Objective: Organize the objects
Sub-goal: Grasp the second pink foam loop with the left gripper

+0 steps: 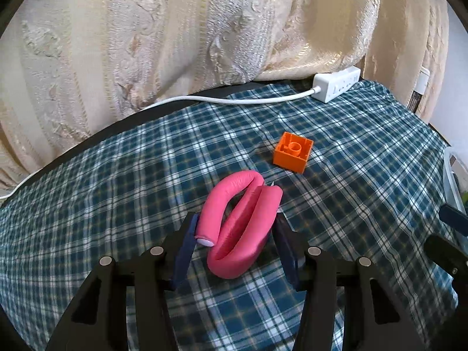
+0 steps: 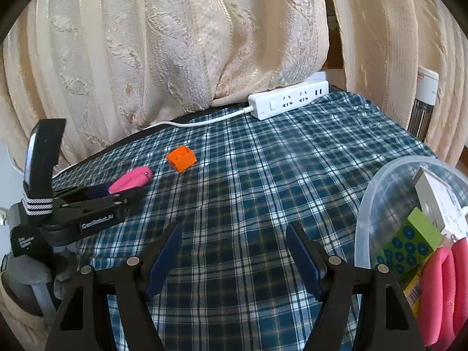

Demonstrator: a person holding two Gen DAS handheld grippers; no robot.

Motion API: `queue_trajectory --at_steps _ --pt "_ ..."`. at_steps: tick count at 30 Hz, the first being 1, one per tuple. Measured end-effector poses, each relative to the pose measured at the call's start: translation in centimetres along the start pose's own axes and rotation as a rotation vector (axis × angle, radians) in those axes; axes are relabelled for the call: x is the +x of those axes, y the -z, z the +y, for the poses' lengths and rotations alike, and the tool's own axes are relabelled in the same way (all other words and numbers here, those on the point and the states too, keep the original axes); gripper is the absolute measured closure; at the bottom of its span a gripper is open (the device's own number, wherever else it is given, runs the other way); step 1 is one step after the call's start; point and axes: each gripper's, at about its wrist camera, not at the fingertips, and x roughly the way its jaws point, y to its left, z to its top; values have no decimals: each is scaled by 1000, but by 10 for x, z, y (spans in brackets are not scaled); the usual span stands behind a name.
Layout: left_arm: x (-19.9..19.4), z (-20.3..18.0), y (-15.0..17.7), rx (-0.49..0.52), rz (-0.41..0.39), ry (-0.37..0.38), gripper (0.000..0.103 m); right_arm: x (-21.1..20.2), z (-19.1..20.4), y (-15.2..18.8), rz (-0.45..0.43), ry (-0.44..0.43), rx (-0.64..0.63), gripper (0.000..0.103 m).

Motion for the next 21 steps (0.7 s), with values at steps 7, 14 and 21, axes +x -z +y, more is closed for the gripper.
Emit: queue_trajectory --at_steps 7,14,21 --pt "-6 11 0 -32 -16 -26 50 12 19 -12 39 -4 -57 26" --pt "-8 23 -2 -58 -27 -49 50 51 44 -38 94 -13 -109 26" --pt "-2 37 -2 -98 -7 -60 50 86 60 -57 109 -5 -142 26"
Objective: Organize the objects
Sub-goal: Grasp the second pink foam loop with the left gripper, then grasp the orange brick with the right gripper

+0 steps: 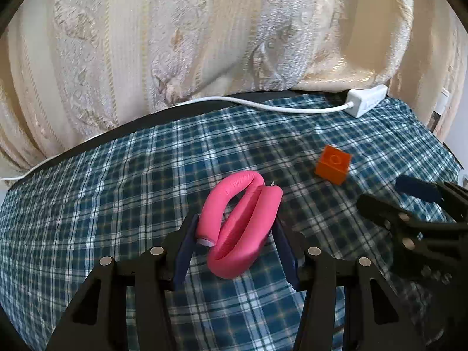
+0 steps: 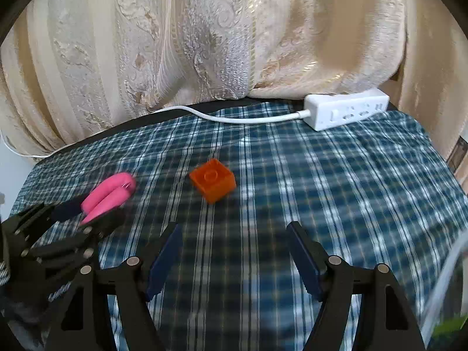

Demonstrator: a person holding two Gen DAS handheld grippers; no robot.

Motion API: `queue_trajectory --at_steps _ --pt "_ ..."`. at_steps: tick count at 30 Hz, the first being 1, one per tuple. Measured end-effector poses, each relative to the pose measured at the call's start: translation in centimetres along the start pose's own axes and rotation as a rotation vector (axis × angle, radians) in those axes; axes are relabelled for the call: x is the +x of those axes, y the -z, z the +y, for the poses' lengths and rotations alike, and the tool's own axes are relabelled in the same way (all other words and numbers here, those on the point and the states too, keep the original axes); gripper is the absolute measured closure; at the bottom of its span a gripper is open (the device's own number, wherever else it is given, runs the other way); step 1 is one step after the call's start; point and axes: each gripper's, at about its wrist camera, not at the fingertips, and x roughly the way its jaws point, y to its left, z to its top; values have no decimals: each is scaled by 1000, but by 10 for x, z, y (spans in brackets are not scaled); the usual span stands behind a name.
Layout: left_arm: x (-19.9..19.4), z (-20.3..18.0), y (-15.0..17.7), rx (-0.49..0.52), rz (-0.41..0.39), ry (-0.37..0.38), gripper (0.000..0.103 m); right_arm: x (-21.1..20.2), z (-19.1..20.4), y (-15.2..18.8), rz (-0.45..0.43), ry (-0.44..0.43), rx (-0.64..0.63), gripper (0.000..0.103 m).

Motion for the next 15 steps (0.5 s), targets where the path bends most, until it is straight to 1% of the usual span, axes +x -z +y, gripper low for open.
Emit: queue_trajectory --at_steps 5,12,15 --pt "6 5 1 -17 17 -14 50 17 5 -11 20 -18 -3 26" --pt "13 10 2 -36 33 -26 50 34 9 -22 32 -15 -19 26" --pt "15 13 2 -46 42 -30 50 39 11 -26 36 -19 -24 29"
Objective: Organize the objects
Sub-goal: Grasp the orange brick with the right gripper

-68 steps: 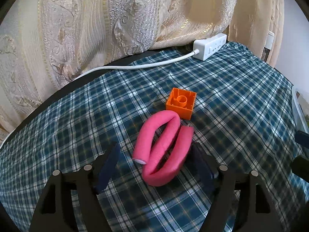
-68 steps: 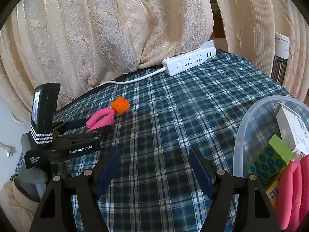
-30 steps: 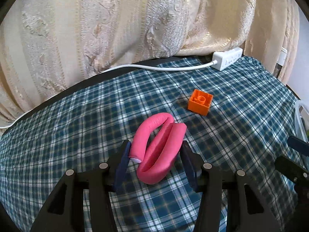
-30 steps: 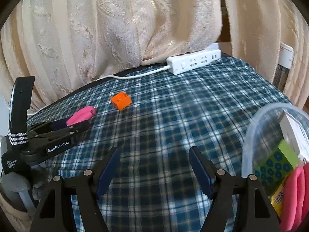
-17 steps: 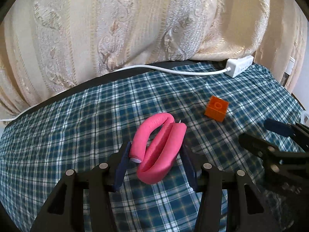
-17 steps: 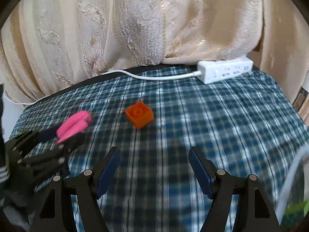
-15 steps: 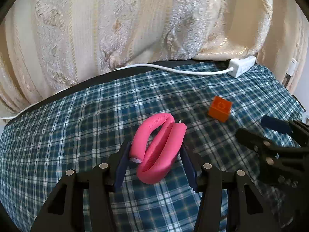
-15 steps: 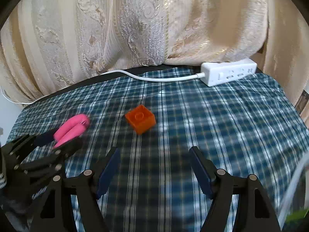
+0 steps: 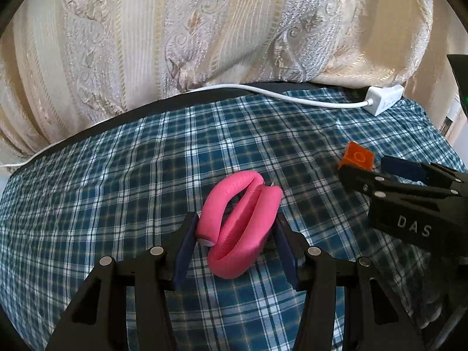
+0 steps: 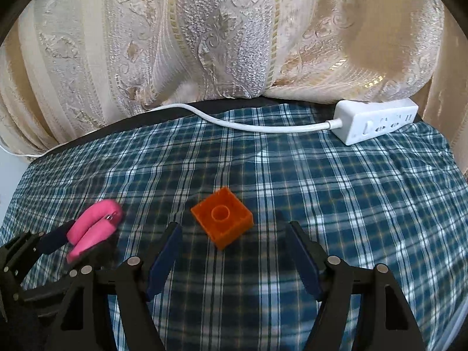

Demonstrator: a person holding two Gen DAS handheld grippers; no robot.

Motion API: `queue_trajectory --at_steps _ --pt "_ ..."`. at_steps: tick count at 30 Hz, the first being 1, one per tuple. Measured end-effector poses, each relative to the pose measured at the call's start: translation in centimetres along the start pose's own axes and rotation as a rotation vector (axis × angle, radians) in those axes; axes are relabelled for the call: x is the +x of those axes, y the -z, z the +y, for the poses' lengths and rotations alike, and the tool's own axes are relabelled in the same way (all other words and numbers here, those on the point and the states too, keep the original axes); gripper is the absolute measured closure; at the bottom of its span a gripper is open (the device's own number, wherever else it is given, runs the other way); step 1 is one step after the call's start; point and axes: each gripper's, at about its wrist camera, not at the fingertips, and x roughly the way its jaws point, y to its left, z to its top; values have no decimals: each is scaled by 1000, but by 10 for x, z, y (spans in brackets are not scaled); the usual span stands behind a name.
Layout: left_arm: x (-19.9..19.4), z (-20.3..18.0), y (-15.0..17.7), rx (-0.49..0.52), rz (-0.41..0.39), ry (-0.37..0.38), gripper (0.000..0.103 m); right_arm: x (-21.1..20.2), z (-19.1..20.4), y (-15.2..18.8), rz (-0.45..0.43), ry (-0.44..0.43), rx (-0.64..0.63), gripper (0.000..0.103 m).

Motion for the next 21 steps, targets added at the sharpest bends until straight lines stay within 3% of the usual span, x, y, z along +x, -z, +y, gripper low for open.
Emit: queue_trajectory --at_steps 6,16,21 --pt "3 2 0 -8 9 -5 50 8 7 -8 3 -5 -23 31" --pt "3 2 0 -7 11 -7 50 14 13 -10 10 15 -51 56" --pt "3 2 -1 -7 12 -8 50 9 10 -6 8 13 -40 57"
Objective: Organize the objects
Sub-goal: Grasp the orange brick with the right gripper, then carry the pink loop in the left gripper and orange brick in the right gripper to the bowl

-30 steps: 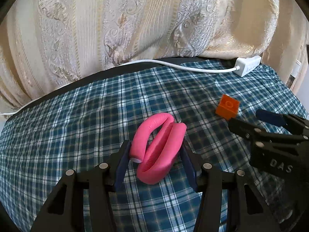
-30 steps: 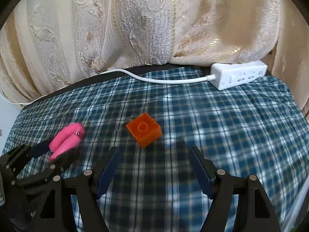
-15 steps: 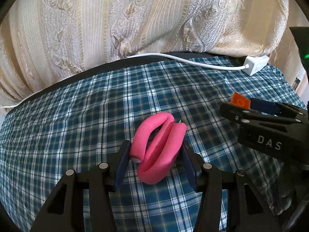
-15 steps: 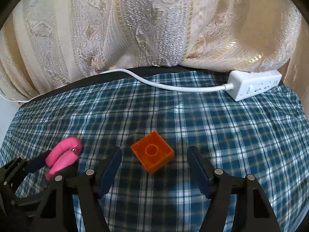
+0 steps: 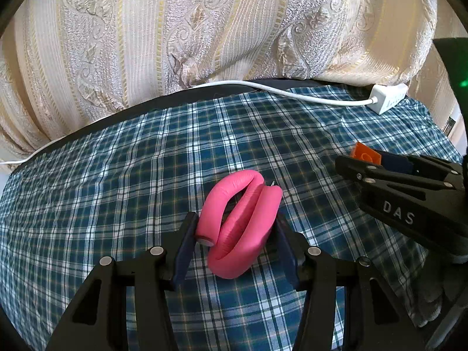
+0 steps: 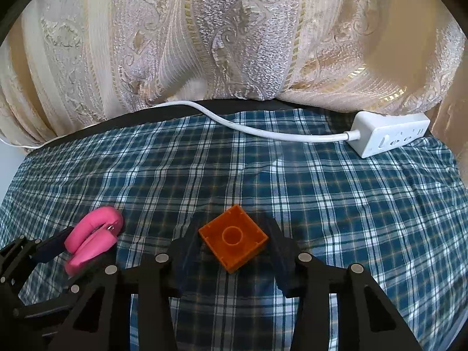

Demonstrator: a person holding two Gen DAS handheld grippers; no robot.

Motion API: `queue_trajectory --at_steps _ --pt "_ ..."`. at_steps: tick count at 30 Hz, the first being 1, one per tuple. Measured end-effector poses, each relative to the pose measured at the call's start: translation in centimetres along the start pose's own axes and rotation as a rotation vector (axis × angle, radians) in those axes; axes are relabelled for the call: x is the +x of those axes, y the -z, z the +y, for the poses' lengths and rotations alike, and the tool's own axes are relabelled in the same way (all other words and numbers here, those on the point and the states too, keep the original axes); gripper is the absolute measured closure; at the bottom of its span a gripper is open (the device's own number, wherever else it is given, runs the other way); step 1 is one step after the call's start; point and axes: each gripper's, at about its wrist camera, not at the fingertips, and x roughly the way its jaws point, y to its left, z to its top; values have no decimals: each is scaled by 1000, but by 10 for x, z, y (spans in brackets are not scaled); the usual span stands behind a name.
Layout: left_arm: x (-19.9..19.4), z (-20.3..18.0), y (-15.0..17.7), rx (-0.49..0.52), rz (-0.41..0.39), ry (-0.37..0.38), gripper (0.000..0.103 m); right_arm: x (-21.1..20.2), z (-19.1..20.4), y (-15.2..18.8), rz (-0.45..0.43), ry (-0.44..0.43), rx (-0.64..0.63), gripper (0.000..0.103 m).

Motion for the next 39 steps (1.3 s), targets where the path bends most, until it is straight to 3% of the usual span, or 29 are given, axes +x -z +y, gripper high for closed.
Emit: queue_trajectory --at_steps 13,39 --pt "-14 -11 -2 15 -26 29 50 -40 -5 20 -39 -13 43 57" --pt "-87 -47 -6 86 -171 111 50 -140 -15 62 -155 43 77 57"
